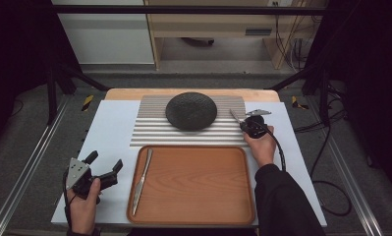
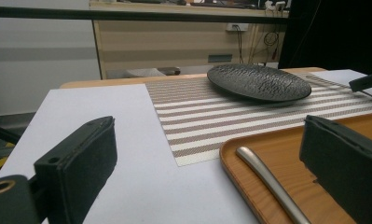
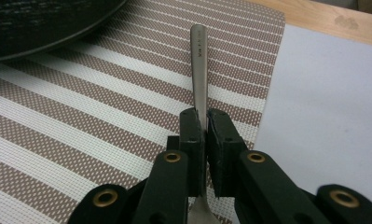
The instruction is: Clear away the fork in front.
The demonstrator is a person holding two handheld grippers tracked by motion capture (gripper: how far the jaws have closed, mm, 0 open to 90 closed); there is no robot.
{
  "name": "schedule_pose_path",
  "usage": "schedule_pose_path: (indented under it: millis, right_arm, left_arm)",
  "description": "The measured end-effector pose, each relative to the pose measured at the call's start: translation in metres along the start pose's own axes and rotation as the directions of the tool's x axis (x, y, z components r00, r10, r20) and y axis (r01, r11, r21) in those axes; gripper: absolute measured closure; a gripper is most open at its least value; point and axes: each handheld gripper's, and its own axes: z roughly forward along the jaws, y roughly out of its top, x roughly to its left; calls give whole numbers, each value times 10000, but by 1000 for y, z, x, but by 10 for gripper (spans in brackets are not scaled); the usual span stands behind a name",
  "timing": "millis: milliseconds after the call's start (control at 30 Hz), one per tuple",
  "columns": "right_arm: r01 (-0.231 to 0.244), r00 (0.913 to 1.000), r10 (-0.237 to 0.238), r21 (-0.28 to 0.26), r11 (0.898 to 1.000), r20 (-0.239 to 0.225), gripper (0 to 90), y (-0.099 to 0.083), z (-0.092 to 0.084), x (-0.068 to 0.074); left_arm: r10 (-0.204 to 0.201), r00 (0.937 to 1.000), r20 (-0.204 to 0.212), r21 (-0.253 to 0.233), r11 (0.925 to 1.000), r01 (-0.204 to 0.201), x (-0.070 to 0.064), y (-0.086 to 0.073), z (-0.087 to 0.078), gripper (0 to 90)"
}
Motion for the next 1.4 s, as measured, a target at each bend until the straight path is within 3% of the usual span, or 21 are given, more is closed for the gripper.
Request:
schedule_pose_path:
  millis: [200, 433, 700, 833, 1000, 1167, 1400]
  right_arm:
    - [185, 9998, -187, -184, 9997, -78, 851, 4, -8, 4]
    - [577, 9975, -600, -585, 9966, -382, 851, 6, -31, 15]
    - [1021, 9892, -1135, -1198, 9875, -928, 851, -1, -64, 33]
    - [1066, 9840, -1258, -1489, 9831, -1261, 851, -8, -76, 44]
    - [1085, 9755, -1386, -1747, 9786, -1706, 851, -17, -87, 60]
    - [1117, 9666, -1533, -2007, 9733, -2055, 851, -26, -95, 76]
    - [1065, 9518, -1681, -2376, 9655, -2566, 851, -35, -103, 100]
  left_arm:
    - [10, 10000, -8, -12, 10000, -10, 0, 0, 0, 40]
    - [45, 9999, 117, 35, 10000, -46, -4, 4, 0, 42]
    - [348, 9978, 558, -47, 9994, -346, -26, 21, 5, 48]
    - [577, 9931, 1017, -35, 9983, -577, -44, 27, 14, 48]
    - [847, 9817, 1704, 133, 9960, -883, -66, 33, 31, 50]
    - [778, 9696, 2320, 225, 9961, -853, -86, 37, 54, 56]
    - [632, 9381, 3407, 804, 9921, -960, -112, 24, 83, 69]
